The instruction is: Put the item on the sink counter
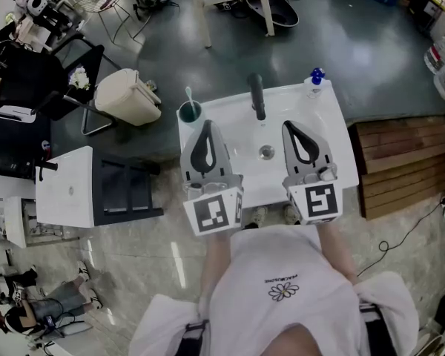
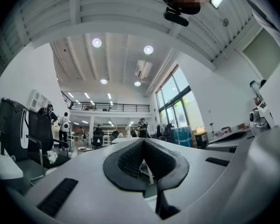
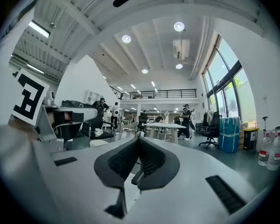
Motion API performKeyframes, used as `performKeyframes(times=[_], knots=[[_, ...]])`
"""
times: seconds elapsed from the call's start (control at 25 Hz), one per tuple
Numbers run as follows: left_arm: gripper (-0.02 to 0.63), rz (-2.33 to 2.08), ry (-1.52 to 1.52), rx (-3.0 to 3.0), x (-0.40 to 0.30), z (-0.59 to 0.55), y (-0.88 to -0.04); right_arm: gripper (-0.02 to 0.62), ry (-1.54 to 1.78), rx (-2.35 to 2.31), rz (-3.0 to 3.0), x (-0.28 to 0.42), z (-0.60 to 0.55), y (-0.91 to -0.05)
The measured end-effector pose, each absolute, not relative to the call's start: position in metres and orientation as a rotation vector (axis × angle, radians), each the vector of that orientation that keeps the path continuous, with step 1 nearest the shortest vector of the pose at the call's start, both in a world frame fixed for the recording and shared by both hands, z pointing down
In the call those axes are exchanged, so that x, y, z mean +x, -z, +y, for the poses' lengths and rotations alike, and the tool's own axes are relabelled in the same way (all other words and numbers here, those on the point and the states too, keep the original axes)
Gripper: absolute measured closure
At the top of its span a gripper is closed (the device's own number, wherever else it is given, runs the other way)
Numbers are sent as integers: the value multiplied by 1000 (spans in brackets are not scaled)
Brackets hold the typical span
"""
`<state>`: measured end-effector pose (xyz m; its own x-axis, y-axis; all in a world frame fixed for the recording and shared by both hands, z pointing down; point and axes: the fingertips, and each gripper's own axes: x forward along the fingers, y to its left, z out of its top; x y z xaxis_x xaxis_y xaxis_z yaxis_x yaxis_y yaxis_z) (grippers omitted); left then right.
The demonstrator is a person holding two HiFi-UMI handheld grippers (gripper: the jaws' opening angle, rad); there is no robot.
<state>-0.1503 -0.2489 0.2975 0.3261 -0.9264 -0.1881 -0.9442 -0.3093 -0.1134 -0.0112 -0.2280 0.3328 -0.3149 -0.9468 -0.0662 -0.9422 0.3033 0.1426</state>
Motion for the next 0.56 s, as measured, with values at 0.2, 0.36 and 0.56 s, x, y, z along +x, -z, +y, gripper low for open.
performKeyframes(times=[0.2, 0.36, 0.56], knots=[[591, 1726, -125, -2402, -155, -249, -303, 583, 231, 1791, -2492, -15, -226, -342], [591, 1718, -108, -2412, -153, -247, -311, 583, 221, 1778, -2487, -17, -224, -348], [591, 1730, -102, -2414, -155, -247, -315, 583, 231, 1751, -2493, -23, -224, -350]])
